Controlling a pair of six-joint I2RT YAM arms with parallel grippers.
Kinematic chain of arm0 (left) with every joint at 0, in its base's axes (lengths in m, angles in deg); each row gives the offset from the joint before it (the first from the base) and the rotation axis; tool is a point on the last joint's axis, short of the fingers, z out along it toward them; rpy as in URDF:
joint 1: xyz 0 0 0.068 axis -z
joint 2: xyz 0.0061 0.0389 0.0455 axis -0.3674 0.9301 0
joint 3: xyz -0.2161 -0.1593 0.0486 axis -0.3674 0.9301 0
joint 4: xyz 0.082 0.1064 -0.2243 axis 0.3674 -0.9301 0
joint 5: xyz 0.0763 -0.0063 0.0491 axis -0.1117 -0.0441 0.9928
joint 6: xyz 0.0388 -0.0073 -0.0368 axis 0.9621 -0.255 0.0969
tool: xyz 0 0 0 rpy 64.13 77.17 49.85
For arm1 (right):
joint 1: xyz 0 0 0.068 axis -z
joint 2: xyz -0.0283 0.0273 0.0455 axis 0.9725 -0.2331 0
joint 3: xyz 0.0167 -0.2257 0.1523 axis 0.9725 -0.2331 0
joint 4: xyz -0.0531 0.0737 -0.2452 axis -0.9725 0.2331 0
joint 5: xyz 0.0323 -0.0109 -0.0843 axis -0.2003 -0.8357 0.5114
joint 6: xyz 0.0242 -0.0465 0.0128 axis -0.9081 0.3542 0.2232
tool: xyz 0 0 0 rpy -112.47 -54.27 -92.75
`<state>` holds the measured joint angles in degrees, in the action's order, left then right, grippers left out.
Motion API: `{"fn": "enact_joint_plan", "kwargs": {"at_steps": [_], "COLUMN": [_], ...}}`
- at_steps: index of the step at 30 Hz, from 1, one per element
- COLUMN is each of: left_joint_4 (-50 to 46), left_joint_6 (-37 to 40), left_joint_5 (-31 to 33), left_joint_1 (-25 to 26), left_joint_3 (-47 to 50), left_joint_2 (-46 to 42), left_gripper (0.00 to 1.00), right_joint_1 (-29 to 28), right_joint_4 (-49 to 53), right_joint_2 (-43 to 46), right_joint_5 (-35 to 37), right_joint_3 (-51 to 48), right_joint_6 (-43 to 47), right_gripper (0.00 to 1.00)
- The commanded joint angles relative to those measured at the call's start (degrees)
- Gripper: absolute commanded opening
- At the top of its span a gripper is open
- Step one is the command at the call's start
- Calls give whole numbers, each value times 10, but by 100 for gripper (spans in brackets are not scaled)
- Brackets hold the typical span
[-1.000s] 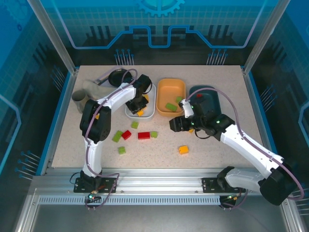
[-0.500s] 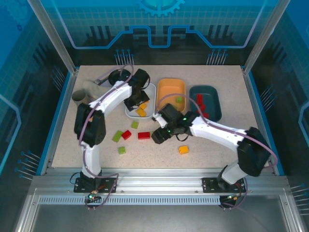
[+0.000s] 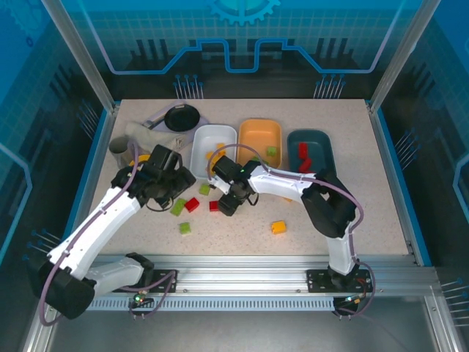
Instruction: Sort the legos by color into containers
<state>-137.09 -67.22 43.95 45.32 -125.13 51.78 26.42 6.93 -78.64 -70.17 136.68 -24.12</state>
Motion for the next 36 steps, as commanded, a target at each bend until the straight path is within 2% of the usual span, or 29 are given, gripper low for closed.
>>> {"fn": "enact_joint_plan", "kwargs": {"at_steps": [1, 4, 10, 14, 18, 22, 25, 29, 36], "left_joint_4": [-22, -25, -23, -9, 30, 72, 97, 114, 126], "left_joint_6": [-27, -30, -34, -28, -10, 1, 7, 16, 42], "left_joint_5": [-8, -10, -11, -19, -42, -53, -57, -62, -77], "left_joint_1": [-5, -5, -5, -5, 1, 19, 35, 51, 64], "left_joint_3": [26, 35, 41, 42, 44, 41, 35, 24, 15], "left_joint_2": [-45, -64, -71, -64, -52, -37, -19, 9, 38], "left_gripper": [78, 78, 77, 77, 77, 77, 77, 77, 77], "right_joint_1": [-3, -2, -2, -3, 11, 65, 119, 190, 252], "right_joint_4": [39, 38, 34, 33, 40, 36, 27, 37, 94], "right_joint_2": [-16, -13, -16, 4, 59, 121, 120, 42, -135], "right_joint_5": [15, 10, 7, 15, 33, 36, 26, -2, -30], "right_joint_3": [16, 11, 6, 7, 6, 2, 20, 103, 305], "right_joint_6": [14, 11, -4, -16, -49, -101, -129, -164, -212], "right_gripper": [64, 58, 35, 25, 22, 22, 22, 22, 25]}}
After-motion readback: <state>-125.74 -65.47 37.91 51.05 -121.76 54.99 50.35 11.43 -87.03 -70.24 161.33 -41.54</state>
